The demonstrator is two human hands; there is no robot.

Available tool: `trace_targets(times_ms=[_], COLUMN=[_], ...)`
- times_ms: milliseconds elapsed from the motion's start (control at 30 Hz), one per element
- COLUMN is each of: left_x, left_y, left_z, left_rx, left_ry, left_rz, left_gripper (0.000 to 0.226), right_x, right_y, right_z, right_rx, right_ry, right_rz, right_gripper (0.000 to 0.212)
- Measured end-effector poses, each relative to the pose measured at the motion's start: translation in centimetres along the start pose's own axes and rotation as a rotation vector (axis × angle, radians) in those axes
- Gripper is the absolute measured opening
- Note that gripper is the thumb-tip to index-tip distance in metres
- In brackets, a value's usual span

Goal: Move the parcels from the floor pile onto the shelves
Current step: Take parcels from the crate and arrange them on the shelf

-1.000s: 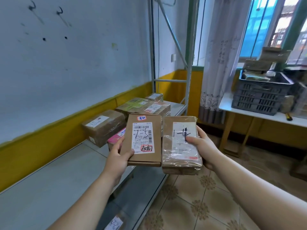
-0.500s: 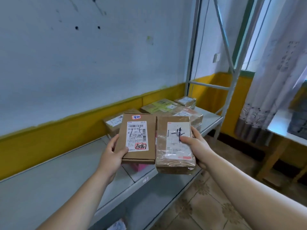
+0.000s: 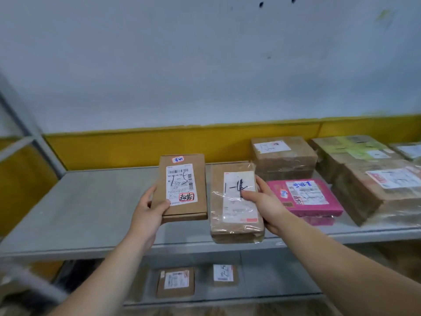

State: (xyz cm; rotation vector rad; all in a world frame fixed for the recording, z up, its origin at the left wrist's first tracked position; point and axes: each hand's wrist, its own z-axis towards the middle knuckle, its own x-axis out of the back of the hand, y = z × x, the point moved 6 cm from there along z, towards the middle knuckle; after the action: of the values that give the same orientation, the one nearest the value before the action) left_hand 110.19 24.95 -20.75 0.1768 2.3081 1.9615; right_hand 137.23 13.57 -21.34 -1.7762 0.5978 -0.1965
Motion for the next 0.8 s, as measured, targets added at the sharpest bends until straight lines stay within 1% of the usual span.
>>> trace_targets(times_ms=[100,200,433,500,600,633,667,767,800], left_x=[3.6,5.8,6.1,5.6,4.4,4.0,3.4,1.3,0.4], left_y=[-0.5,-1.3,-2.7,-2.9,-2.8,-2.8,-2.7,-1.8,-1.4], left_z=[0.6,1.7,4.1,4.8,5.8,6.0,6.2,6.5,6.6], left_rx=[0.013,0.022,0.048,0.047,0.038,0.039,0.035,0.009,0.000], left_ry=[0.077,0.117,0.067,0.040,0.006,-0.006,-0.022,-0.067,-0.080], left_rz=[0.070,0.115,0.138,0.139,0.129,0.134,0.138,0.121,0.114], left_gripper=[0.063,0.066,0.064,0.065,0.065,0.065,0.065,0.063,0.063], right_x=[-3.0,-5.0,-6.4,-6.2,-5.6,-5.5,-5.4,-5.2,-5.0], right_y=[1.7,3.4,6.2,6.8,7.1,7.1,6.9,5.8,5.0], right_z=[1.5,3.4,6.7,7.4,7.8,7.9,7.8,7.0,6.5], right_rx=[-0.037,-0.070,-0.155,-0.186,-0.188,-0.183,-0.178,-0.136,-0.109], right_ry=[-0.018,0.005,0.053,0.057,0.082,0.090,0.099,0.140,0.159], right_rz=[-0.058,-0.103,-0.184,-0.213,-0.292,-0.328,-0.363,-0.444,-0.470], right_gripper=[0.079,0.081,0.081,0.075,0.058,0.056,0.057,0.075,0.075])
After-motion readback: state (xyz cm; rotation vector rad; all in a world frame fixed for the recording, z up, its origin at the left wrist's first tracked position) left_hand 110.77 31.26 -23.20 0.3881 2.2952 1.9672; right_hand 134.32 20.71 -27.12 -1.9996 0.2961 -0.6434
